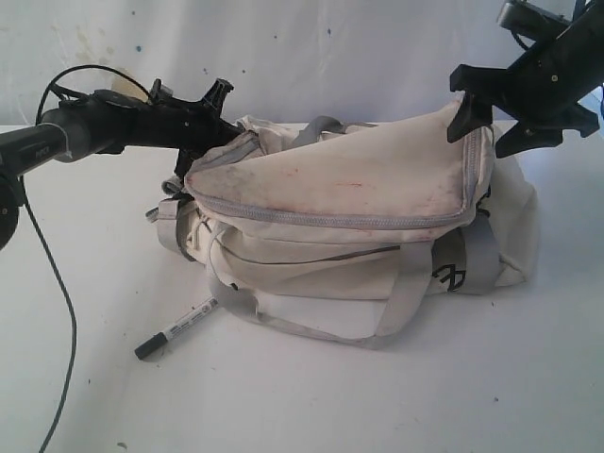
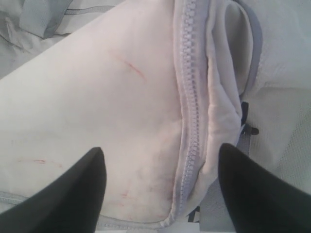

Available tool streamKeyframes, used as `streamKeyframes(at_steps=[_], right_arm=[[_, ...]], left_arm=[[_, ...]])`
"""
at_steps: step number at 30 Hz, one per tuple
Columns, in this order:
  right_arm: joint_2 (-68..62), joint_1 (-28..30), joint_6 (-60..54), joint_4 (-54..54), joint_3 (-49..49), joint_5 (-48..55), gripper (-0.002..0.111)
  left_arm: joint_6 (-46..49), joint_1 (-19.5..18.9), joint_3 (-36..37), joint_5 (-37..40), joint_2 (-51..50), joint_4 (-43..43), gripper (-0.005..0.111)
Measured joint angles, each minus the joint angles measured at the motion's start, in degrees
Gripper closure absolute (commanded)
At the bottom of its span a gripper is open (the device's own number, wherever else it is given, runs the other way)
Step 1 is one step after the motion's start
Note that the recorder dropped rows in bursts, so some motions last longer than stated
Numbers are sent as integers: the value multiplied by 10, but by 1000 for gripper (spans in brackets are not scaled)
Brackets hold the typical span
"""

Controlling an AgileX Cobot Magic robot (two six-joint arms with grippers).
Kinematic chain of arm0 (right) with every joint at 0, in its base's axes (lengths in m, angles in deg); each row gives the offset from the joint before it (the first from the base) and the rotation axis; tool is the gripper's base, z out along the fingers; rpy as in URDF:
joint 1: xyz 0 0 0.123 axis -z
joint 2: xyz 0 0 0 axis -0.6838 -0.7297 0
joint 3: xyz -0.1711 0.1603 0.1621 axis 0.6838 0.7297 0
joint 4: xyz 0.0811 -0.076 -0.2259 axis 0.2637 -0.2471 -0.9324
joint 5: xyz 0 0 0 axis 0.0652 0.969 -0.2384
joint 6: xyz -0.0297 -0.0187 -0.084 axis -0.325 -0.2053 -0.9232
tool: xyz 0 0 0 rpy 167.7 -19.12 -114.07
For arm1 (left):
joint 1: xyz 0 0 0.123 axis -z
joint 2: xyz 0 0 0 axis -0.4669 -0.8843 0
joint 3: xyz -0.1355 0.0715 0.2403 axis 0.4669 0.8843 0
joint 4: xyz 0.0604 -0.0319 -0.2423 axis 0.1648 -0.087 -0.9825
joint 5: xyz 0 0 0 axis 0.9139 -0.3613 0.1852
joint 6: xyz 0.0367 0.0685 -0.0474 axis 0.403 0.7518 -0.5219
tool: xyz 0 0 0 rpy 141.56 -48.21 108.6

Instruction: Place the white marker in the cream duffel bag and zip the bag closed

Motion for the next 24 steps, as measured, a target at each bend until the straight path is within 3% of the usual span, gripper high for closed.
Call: streamKeyframes(at_steps=[5, 12, 16, 24], right_arm=[[0, 0, -1, 0, 0, -4, 47], [0, 0, -17, 0, 0, -5, 48], [0, 0, -22, 0, 0, -7, 48], [0, -15, -104, 41, 0, -26, 48]], left_arm=[[30, -11, 0, 15, 0, -35, 107], [110, -39, 0, 62, 0, -168, 107], [193, -44, 0, 96, 0, -258, 107], [391, -46, 0, 175, 0, -292, 107]])
